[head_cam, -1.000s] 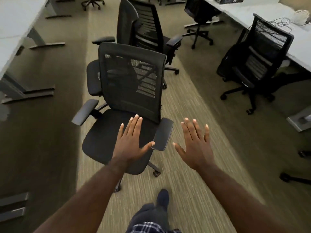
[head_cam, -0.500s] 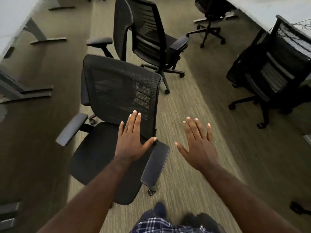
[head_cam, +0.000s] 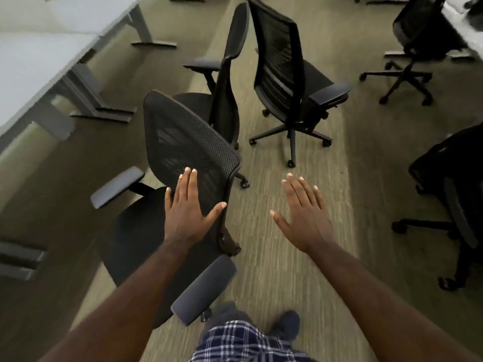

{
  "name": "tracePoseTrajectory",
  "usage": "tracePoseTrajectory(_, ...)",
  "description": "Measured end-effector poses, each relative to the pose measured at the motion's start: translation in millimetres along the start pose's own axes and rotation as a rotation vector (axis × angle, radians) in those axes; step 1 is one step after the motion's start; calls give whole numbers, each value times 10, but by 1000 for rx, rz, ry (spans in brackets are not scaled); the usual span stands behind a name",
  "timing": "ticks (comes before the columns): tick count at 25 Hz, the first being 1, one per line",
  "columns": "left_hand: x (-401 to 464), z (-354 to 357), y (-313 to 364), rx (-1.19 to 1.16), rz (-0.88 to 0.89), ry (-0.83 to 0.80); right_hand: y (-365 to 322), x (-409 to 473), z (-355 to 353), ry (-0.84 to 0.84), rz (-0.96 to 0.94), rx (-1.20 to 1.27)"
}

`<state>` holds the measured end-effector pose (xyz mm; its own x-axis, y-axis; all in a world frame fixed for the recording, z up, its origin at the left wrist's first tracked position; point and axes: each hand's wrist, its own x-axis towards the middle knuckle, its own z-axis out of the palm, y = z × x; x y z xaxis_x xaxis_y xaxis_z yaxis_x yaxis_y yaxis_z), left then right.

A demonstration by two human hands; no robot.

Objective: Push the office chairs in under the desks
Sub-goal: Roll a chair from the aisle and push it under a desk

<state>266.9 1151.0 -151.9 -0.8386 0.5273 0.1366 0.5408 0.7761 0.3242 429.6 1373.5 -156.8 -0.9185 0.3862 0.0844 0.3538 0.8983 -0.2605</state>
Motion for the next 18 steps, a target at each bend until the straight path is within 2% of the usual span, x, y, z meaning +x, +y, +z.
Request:
tracePoseTrajectory(8,636,-53,277,9,-238,173,436,1262,-169,-65,-306,34)
tracePoseTrajectory(18,1322,83,34,-9,-466,256,107,3055,-7,-142,-661,21)
